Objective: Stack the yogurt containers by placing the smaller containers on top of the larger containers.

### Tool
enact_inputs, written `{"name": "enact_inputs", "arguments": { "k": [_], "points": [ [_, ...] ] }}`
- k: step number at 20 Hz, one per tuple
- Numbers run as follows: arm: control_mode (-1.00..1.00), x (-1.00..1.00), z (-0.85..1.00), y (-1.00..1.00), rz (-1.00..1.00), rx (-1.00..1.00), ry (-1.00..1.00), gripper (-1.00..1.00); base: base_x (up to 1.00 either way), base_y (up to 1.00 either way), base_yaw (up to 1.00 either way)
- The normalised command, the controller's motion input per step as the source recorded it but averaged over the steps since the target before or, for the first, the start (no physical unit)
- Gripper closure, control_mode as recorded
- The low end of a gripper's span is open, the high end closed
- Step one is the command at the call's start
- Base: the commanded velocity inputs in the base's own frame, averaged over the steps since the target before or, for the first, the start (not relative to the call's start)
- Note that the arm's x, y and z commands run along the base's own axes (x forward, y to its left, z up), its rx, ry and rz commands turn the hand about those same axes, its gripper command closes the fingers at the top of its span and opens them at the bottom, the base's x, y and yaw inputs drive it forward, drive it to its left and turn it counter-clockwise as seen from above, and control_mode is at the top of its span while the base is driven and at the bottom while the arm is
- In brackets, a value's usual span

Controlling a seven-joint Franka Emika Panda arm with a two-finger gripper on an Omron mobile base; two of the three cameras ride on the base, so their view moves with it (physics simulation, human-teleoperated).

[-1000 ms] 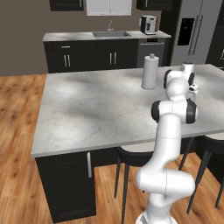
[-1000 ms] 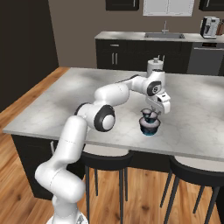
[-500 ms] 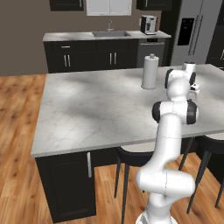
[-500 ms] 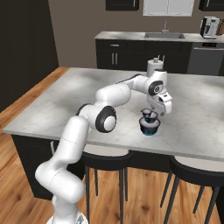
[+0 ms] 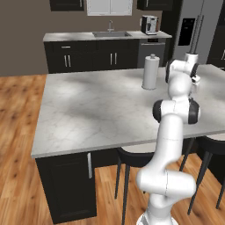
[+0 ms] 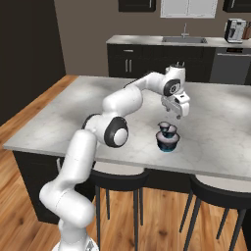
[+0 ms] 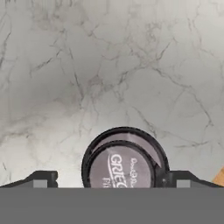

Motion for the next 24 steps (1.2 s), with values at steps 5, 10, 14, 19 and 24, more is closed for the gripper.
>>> {"name": "enact_inputs", "arguments": {
  "k": [5, 10, 14, 19, 24],
  "points": [
    [-1.0, -0.38, 0.32, 0.54, 0.0, -0.03, -0.31, -1.0, 0.0, 0.0, 0.0],
    [-1.0, -0.87, 0.14, 0.86, 0.0, -0.17, -0.5, -1.0, 0.0, 0.0, 0.0],
    [-1.0, -1.0, 0.0, 1.0, 0.03, -0.28, -0.59, -1.0, 0.0, 0.0, 0.0],
    [-1.0, -1.0, 0.0, 1.0, 0.0, -0.32, -0.48, -1.0, 0.0, 0.0, 0.0],
    [-1.0, -1.0, 0.22, 0.97, 0.0, -0.21, -0.26, -1.0, 0.0, 0.0, 0.0]
  ]
}}
